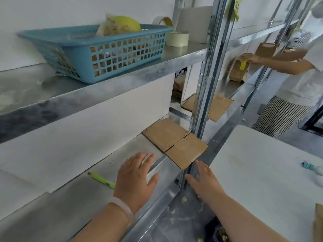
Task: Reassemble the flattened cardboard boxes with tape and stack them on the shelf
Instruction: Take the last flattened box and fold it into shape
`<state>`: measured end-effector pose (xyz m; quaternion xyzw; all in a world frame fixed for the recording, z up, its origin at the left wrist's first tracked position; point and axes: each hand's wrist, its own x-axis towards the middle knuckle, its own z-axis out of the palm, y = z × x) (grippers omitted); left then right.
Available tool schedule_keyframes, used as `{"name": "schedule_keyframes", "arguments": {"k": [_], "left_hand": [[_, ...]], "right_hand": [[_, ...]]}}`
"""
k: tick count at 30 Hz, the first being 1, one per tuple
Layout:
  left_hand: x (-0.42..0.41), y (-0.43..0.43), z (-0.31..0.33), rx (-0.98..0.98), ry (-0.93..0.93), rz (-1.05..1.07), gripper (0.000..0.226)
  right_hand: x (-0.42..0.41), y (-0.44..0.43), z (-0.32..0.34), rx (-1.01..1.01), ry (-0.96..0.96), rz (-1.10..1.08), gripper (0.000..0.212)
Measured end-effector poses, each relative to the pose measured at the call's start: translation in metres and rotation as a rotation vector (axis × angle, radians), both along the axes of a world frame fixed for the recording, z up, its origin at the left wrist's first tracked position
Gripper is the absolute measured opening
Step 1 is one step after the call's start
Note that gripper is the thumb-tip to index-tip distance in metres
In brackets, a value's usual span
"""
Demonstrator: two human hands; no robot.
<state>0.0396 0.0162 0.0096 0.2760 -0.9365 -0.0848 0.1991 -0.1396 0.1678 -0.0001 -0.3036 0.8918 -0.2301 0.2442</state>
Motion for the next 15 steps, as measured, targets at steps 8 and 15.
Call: {"name": "schedule_keyframes", "arguments": {"k": [8,15], "left_hand": [[-0.058,-0.019,-0.022,0.062,-0.007,0.072,0.051],[-0.089,-0.015,-0.029,0.126,-0.022,0.145,0.049]], "right_hand": [[-0.091,-0.045,-0.042,-0.150,-0.334,-0.260,0.042],[-0.143,-0.078,-0.065,-0.293,-0.910,-0.573,0.030]]}}
